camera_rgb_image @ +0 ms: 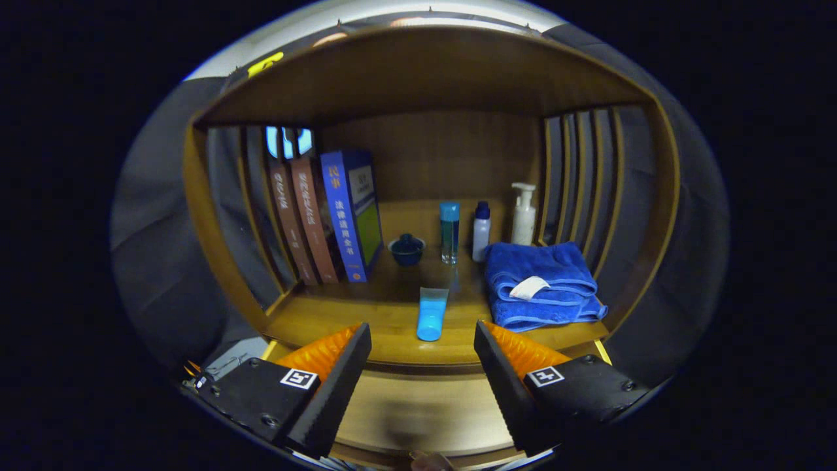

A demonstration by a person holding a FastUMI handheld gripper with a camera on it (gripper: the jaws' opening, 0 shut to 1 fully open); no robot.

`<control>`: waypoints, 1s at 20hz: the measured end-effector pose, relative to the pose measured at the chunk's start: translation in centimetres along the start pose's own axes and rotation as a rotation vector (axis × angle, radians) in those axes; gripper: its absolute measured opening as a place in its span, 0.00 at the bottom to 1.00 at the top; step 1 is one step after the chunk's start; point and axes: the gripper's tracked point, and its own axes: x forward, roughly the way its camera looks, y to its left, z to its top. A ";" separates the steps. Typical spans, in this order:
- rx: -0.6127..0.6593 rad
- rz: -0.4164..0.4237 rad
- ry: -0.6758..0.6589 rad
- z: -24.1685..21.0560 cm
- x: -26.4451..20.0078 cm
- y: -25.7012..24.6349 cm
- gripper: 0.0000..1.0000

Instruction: Pull open the drawer, take out the items inside it, and place them on the countertop above the cabinet.

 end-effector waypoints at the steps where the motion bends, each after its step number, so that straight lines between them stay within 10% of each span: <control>1: -0.001 0.000 -0.027 -0.6 -1.6 -0.2 1.00; 10: 0.007 -0.041 -0.113 -10.7 -11.7 -1.6 1.00; 20: 0.015 -0.057 -0.006 -17.7 -10.8 -1.8 1.00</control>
